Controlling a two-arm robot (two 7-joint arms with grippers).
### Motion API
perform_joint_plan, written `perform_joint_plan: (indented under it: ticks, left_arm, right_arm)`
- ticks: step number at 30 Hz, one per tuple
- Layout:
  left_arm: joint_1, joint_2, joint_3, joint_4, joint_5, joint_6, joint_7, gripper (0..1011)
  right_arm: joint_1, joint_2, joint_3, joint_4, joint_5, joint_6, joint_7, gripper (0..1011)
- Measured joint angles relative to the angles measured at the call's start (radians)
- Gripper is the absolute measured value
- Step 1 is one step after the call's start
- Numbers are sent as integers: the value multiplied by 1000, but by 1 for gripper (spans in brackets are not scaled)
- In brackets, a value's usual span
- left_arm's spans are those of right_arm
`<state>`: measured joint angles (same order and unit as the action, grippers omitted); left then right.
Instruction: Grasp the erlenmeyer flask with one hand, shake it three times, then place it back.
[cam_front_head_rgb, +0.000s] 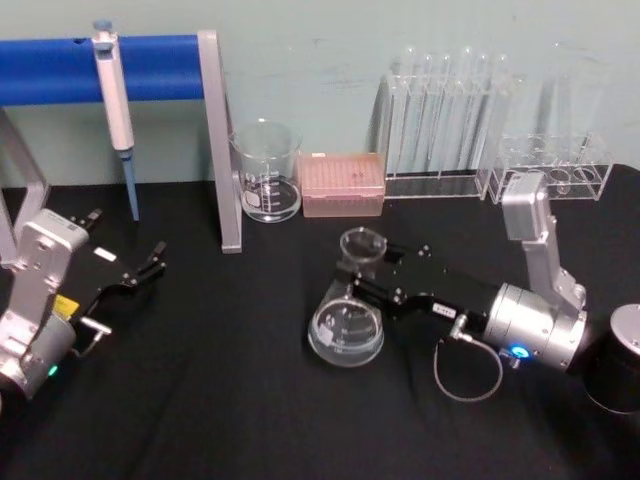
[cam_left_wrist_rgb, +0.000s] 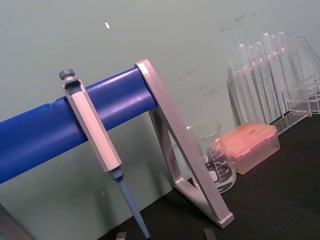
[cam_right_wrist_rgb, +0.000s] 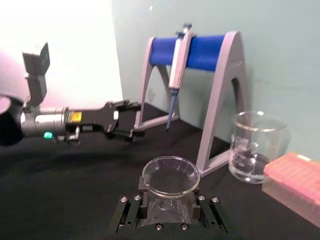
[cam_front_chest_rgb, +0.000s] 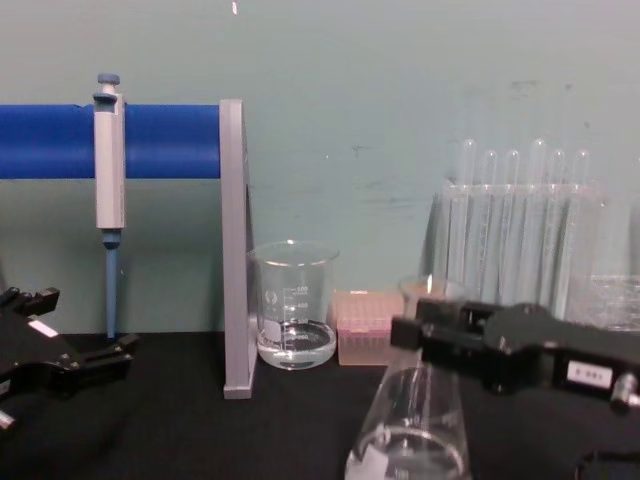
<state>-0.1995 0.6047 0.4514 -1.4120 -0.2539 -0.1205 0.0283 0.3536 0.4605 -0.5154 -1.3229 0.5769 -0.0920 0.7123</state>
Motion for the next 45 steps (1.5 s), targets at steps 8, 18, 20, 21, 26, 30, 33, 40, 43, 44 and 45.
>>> perform_joint_plan:
  ticks: [8, 18, 20, 21, 26, 30, 33, 40, 43, 44, 45]
  left_arm:
    - [0, 0, 0, 0, 0, 0, 0, 1001]
    - [0, 0, 0, 0, 0, 0, 0, 1001]
    - [0, 0, 0, 0, 0, 0, 0, 1001]
    - [0, 0, 0, 0, 0, 0, 0, 1001]
    - [0, 0, 0, 0, 0, 0, 0, 1001]
    - [0, 0, 0, 0, 0, 0, 0, 1001]
    - [0, 0, 0, 0, 0, 0, 0, 1001]
    - [0, 0, 0, 0, 0, 0, 0, 1001]
    - [0, 0, 0, 0, 0, 0, 0, 1001]
    - [0, 0, 0, 0, 0, 0, 0, 1001]
    - [0, 0, 0, 0, 0, 0, 0, 1001]
  right_arm:
    - [-28, 8, 43, -86, 19, 16, -73, 450]
    - [-58, 8, 107, -199, -4, 44, -219, 450]
    - [-64, 4, 120, -217, -22, 50, -254, 450]
    - [-69, 1, 128, -226, -35, 53, -278, 450]
    - [-86, -9, 147, -252, -88, 61, -352, 450]
    - [-101, -17, 165, -270, -131, 64, -411, 450]
    - [-111, -28, 180, -280, -156, 66, -443, 450]
    - [-125, -45, 201, -287, -177, 73, -468, 450]
    - [-131, -57, 212, -287, -187, 79, -477, 450]
    - [-132, -58, 214, -287, -189, 80, -477, 450]
    - [-133, -60, 216, -287, -191, 81, -478, 450]
